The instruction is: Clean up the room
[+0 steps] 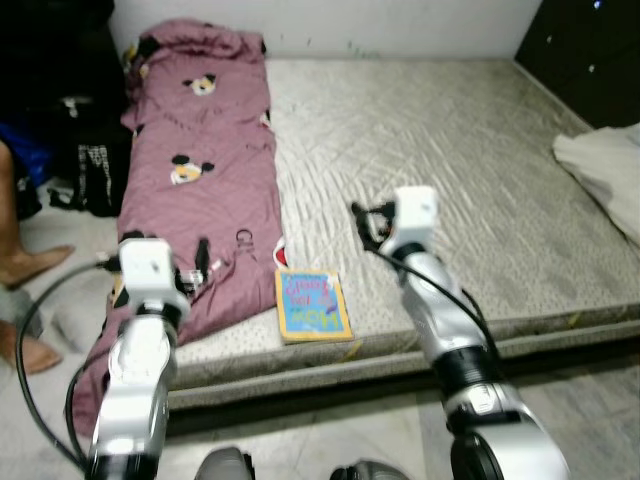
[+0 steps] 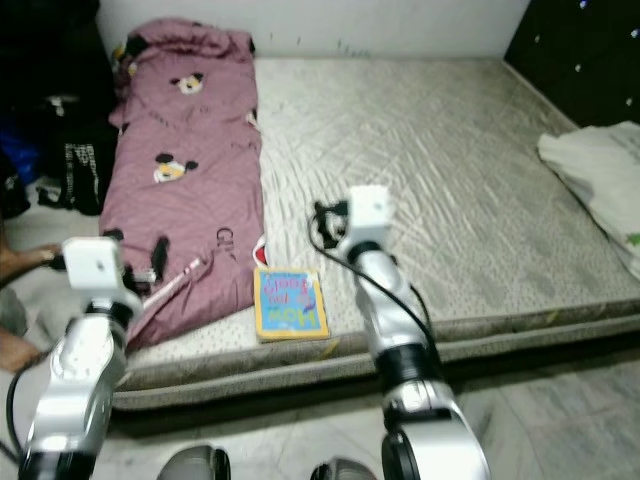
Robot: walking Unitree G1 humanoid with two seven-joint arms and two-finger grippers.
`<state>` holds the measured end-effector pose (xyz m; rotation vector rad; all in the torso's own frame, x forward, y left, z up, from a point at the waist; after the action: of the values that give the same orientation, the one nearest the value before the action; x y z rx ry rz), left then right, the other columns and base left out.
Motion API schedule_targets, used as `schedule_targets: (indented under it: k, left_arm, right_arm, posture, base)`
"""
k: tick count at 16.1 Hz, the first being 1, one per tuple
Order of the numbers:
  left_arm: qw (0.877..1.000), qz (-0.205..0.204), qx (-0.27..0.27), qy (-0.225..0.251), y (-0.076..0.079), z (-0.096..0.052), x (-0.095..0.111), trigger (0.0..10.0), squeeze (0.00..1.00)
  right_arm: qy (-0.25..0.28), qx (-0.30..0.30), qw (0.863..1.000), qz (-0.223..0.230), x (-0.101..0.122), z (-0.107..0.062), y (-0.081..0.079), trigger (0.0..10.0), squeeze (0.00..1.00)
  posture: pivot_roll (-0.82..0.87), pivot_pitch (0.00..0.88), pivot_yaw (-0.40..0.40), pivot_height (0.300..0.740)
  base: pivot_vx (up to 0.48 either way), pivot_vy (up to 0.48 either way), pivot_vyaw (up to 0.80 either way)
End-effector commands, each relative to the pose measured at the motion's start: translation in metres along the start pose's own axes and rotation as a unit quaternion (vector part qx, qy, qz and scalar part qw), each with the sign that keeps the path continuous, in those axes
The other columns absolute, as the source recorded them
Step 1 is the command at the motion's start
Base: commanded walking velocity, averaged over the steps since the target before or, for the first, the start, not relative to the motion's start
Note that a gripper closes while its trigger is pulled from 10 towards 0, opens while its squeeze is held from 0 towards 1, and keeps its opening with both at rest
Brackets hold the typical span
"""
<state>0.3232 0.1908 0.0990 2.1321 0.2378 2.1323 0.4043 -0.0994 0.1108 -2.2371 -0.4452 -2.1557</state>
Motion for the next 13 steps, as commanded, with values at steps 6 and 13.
schedule_targets:
  k: [6, 13]
  left_arm:
    - [1.000, 0.019, -0.012, 0.008, 0.017, -0.017, 0.002, 10.0, 0.00]
    - [0.999, -0.037, 0.027, 0.027, 0.011, 0.000, 0.019, 10.0, 0.00]
  right_arm:
    - [-0.032, -0.054, 0.998, 0.005, -0.018, -0.030, 0.026, 10.0, 0.00]
    - [-0.034, -0.049, 0.998, -0.012, -0.013, -0.027, 0.025, 10.0, 0.00]
  posture:
    - [-0.05, 0.055, -0.045, 0.740]
    - [-0.04, 0.083, -0.023, 0.740]
  base:
    - [0.000, 0.000, -0.27]
    - [0.000, 0.000, -0.42]
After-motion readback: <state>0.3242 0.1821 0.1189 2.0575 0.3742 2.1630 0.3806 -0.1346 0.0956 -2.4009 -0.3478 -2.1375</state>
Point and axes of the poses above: a point about 5 cm out from each wrist's last joint towards the gripper, its own z axis pointing out of the wrist towards the gripper, its own x axis along the axis of the wrist's last joint, y = z × x, the point moved 6 cm from there along z, pointing out of the wrist towards the gripper, and after that the axes turned 15 degrees about -z, right-handed, at the moved point
